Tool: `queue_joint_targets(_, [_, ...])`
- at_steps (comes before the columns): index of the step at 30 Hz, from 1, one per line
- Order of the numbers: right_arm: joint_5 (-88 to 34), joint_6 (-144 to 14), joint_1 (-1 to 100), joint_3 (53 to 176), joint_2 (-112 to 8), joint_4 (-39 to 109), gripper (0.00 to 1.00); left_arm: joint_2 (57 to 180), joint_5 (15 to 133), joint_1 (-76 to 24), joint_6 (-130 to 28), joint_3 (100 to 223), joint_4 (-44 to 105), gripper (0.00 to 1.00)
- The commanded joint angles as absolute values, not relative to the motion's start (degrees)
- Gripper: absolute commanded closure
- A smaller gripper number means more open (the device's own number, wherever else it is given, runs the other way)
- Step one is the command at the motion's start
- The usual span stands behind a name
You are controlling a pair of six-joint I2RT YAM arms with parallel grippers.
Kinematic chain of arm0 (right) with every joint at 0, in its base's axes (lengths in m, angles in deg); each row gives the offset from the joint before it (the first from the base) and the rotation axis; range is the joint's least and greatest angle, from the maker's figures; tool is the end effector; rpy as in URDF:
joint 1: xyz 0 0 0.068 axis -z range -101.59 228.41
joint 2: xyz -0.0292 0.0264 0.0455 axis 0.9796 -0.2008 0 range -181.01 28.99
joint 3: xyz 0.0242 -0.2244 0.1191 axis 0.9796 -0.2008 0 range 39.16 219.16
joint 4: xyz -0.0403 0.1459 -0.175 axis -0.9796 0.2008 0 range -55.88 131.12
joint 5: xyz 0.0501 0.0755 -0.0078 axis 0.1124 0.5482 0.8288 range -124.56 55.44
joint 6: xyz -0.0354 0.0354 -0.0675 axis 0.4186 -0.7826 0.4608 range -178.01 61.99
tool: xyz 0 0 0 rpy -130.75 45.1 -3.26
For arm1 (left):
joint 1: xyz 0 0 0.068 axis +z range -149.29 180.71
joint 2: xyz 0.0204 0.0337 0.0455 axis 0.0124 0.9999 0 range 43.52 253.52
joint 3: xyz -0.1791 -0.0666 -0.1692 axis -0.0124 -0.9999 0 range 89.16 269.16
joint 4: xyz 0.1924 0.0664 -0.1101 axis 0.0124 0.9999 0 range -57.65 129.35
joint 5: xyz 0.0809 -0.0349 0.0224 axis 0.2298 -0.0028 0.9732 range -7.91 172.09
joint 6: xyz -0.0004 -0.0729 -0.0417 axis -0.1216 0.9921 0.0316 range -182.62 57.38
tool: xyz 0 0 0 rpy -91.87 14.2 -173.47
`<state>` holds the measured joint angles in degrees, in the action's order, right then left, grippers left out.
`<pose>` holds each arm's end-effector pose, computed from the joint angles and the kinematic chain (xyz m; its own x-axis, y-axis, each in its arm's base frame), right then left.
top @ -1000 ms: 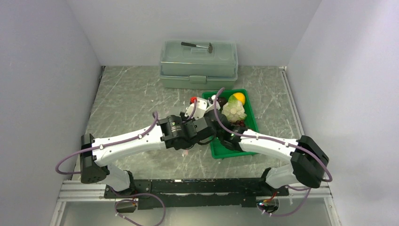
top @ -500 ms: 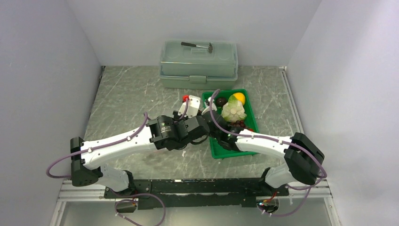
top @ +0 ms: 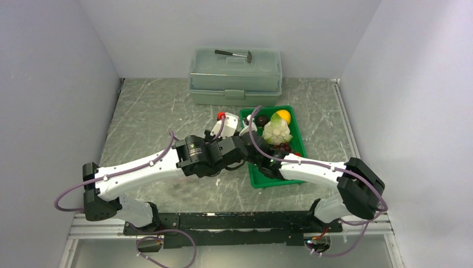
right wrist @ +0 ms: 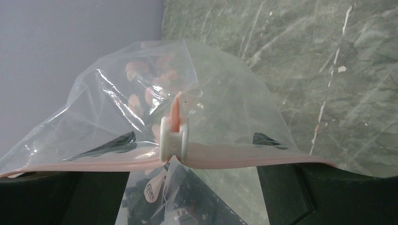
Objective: Place the food in the zip-top bag and seal the zipper
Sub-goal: Open the zipper of the food storage bag at the center of the board.
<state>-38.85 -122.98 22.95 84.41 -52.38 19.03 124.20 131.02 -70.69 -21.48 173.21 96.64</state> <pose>0.1904 0.2670 0.2268 -0.7945 0.4394 -0.4192 -0.1464 0.5313 0.8344 0.1318 -0.2178 0.3215 -0.5428 0.2573 -0.7995 0.1974 0.9643 0.1763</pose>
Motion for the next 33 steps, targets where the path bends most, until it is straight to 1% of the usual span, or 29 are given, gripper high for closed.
queue_joint_targets(1, [-40.41, -122.67, 22.59, 83.4, -52.46, 18.98, 0.0, 121.38, 130.94, -71.54, -25.13, 178.77, 92.38, 1.0])
queue_joint_targets(9, [-41.88, -123.15, 21.9, 83.5, -54.98, 19.85, 0.0, 120.37, 130.81, -71.54, -31.31, 181.28, 91.62, 1.0])
queue_joint_targets(13, [-40.9, -122.54, 21.9, 83.83, -55.17, 17.88, 0.0, 120.96, 132.38, -71.54, -29.5, 179.69, 93.25, 1.0])
queue_joint_targets(20, [-41.45, -118.72, 21.98, 86.55, -51.59, 21.13, 0.0, 121.73, 138.02, -71.54, -20.83, 175.7, 101.19, 1.0])
queue_joint_targets(33, [-41.29, -114.62, 22.03, 87.74, -47.04, 23.45, 0.0, 120.86, 138.02, -71.1, -19.8, 171.19, 99.88, 1.0])
